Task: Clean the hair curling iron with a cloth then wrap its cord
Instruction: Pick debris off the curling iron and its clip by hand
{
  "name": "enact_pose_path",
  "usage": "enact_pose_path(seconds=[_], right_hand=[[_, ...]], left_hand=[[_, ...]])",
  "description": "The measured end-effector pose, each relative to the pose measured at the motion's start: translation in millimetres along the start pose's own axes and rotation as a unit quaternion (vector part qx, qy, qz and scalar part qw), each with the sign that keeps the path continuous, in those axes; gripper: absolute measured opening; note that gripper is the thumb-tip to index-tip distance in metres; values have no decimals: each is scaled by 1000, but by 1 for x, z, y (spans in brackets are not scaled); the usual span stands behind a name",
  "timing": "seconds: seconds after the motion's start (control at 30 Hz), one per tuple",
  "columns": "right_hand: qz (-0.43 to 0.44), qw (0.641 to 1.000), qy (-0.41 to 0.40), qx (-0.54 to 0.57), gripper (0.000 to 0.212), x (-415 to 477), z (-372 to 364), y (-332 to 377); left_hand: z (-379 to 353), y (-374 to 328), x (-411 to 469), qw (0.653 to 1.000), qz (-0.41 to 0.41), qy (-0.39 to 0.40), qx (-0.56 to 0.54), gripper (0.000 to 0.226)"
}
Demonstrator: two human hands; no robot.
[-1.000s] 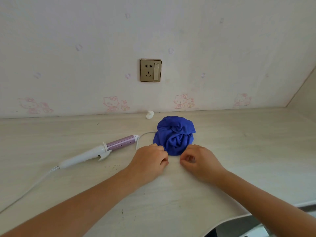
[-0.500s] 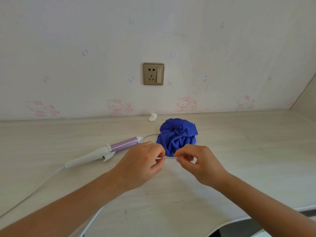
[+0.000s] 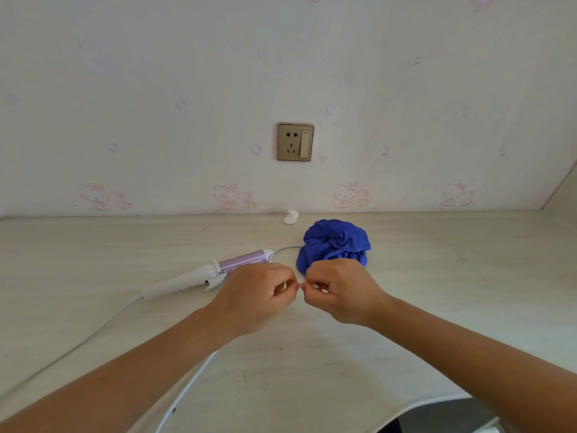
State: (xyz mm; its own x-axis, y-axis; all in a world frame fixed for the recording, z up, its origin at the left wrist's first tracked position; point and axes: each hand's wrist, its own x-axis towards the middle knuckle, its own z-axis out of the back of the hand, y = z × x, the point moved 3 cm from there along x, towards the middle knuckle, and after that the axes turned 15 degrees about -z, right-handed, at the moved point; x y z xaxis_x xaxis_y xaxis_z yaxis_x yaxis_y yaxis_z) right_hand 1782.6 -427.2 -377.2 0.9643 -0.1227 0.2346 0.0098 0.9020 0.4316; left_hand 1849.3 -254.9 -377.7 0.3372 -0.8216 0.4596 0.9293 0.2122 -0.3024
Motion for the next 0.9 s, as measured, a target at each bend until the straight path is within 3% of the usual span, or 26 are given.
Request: enact_pose_path(seconds=[0.23, 0.47, 0.67, 0.8, 0.9], right_hand=[[-101, 994, 37, -31, 48, 23, -25, -5], [-205, 978, 40, -29, 44, 34, -45, -2], [-188, 980, 59, 30, 42, 27, -43, -8], [-140, 977, 115, 110, 34, 19, -39, -12], [-96, 980, 106, 138, 38, 12, -43, -1]], left_hand=[[-16, 24, 19, 985, 75, 87, 125, 43], [-30, 30, 30, 970, 104, 123, 184, 43], [-24, 29, 24, 975, 99, 150, 129, 37], [-7, 33, 14, 979, 77, 178, 55, 32], [-4, 35, 2, 979, 69, 192, 4, 28]])
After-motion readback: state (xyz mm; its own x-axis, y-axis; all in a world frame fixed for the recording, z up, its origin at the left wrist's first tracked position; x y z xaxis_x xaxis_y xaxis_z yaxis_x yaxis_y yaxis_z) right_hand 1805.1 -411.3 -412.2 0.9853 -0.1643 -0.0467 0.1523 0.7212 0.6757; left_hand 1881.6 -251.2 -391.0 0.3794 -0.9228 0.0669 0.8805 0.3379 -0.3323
